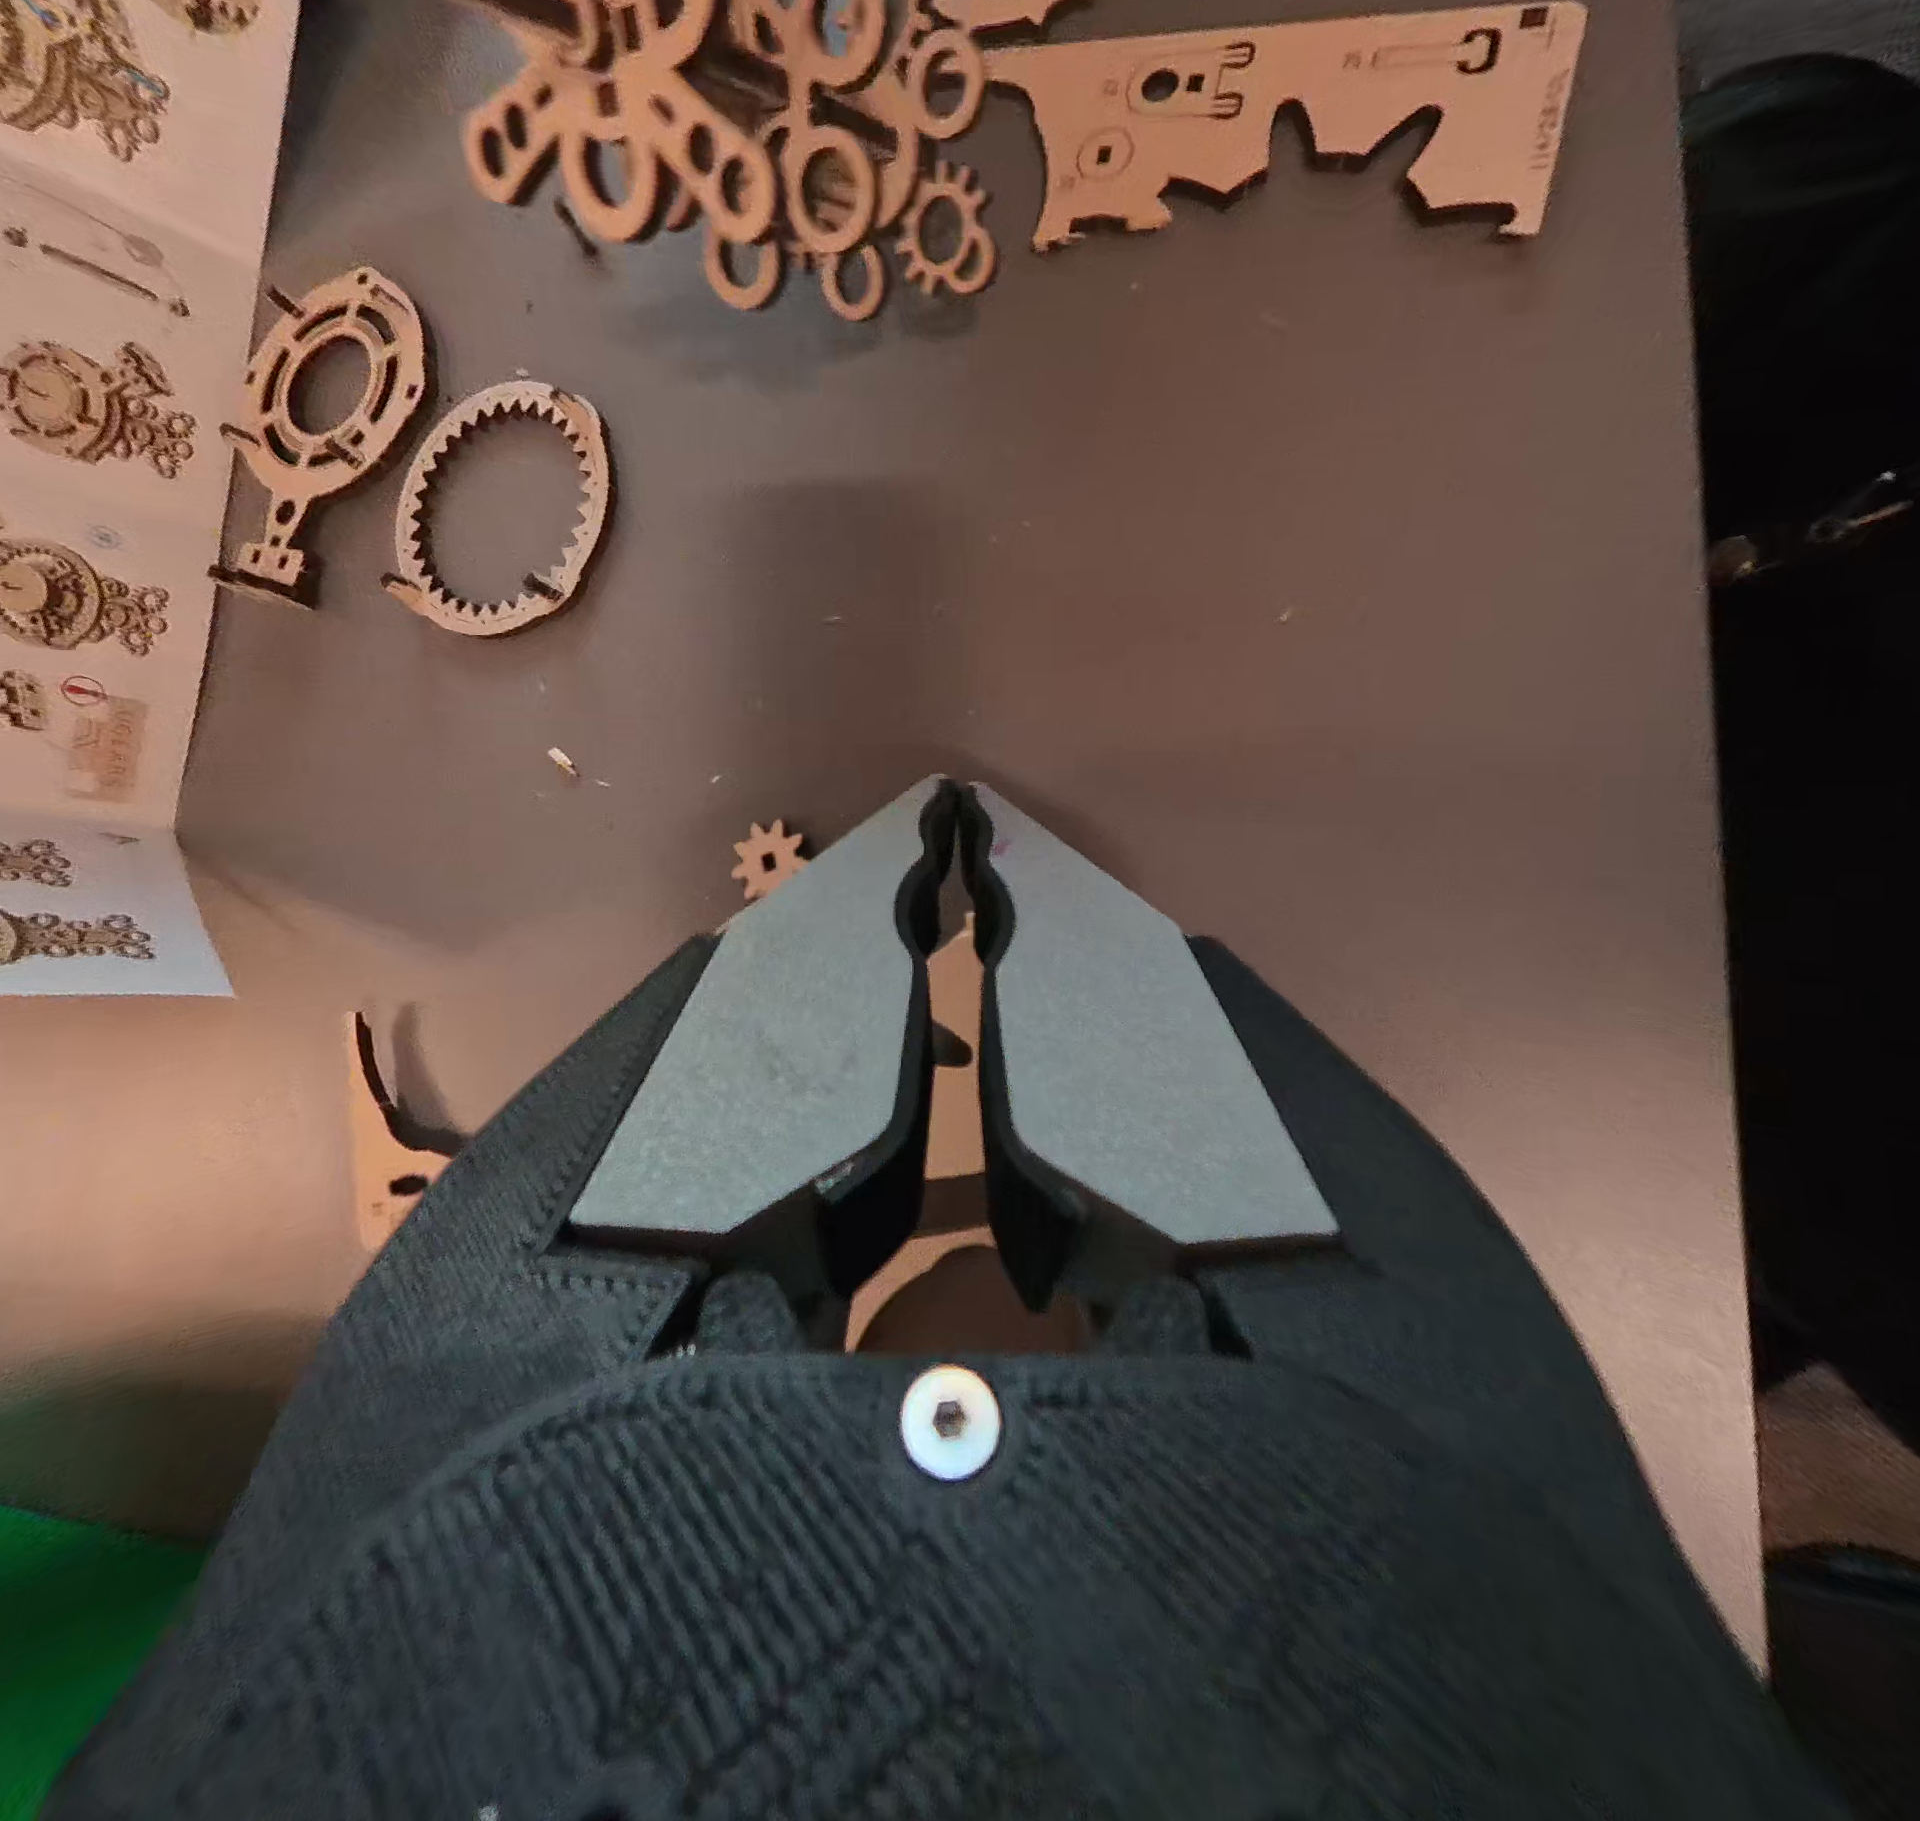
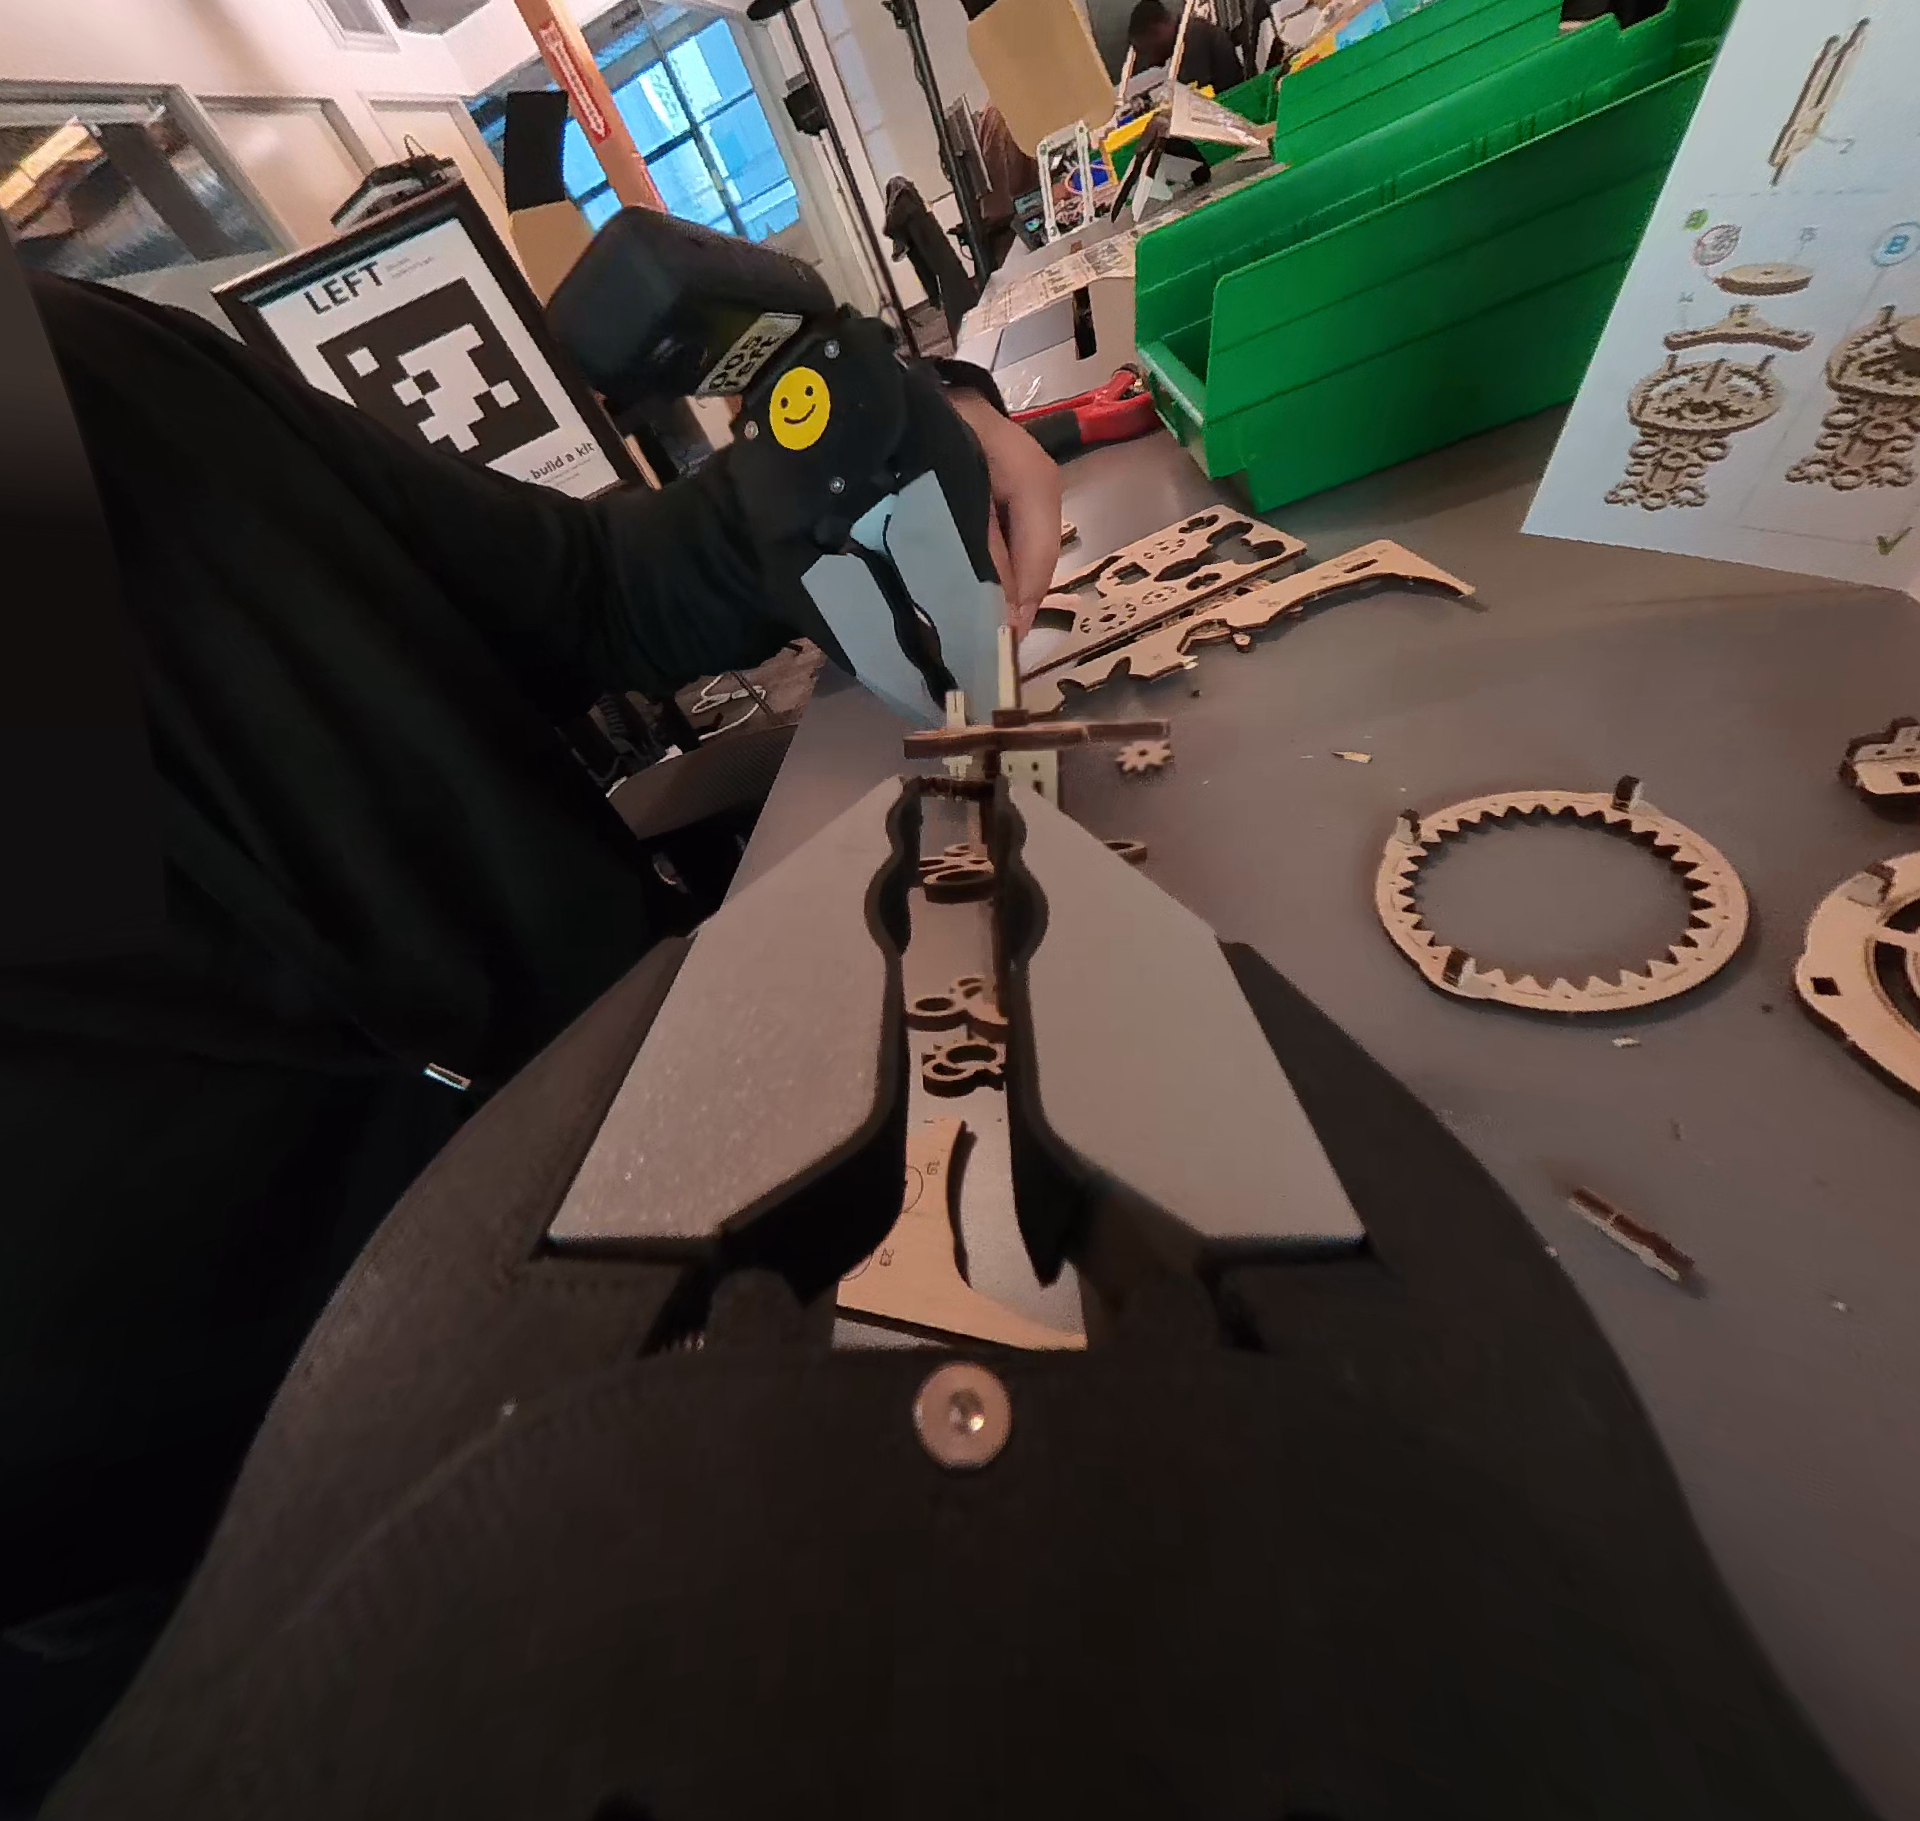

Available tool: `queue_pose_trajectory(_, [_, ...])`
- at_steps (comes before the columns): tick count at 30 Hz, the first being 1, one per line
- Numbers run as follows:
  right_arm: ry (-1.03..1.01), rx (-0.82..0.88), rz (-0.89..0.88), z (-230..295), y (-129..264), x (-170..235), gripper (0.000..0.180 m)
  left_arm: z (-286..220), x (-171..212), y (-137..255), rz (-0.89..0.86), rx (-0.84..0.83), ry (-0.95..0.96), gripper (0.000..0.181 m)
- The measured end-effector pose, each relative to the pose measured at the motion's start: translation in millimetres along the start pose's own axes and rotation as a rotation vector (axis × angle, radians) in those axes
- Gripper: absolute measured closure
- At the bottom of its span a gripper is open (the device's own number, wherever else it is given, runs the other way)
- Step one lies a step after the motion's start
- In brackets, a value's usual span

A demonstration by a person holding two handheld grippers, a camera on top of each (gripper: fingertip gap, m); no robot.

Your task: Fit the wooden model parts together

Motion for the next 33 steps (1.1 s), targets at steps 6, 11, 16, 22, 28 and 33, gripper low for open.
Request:
queue_pose_trajectory(6, [0.009,-0.006,-0.008,2,1,-1,0.170,24,2,20,-0.127,0.007,0.167,0.172])
queue_pose_trajectory(11, [0.014,0.000,0.005,2,-1,0,0.170,43,8,13,-0.091,-0.003,0.341,0.157])
queue_pose_trajectory(16, [0.034,0.000,-0.003,4,-1,-1,0.170,38,20,-7,0.002,-0.011,0.277,0.149])
queue_pose_trajectory(22, [0.035,-0.021,-0.007,6,-3,0,0.170,43,23,-8,-0.025,0.028,0.242,0.155])
queue_pose_trajectory(28, [0.008,-0.059,0.001,4,-6,-1,0.170,44,25,-10,-0.075,0.096,0.241,0.163])
queue_pose_trajectory(33, [-0.029,-0.093,-0.005,0,-7,-2,0.170,47,25,-11,-0.086,0.091,0.250,0.158])
Point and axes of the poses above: each gripper's, where its closed fingertips meet, y back along the fingers, x out of its underside, z = x × y across the jaws, the point moved 7 cm from there along y, back along the fingers, and after that the axes turned 6 degrees about x, right-handed, at the moved point
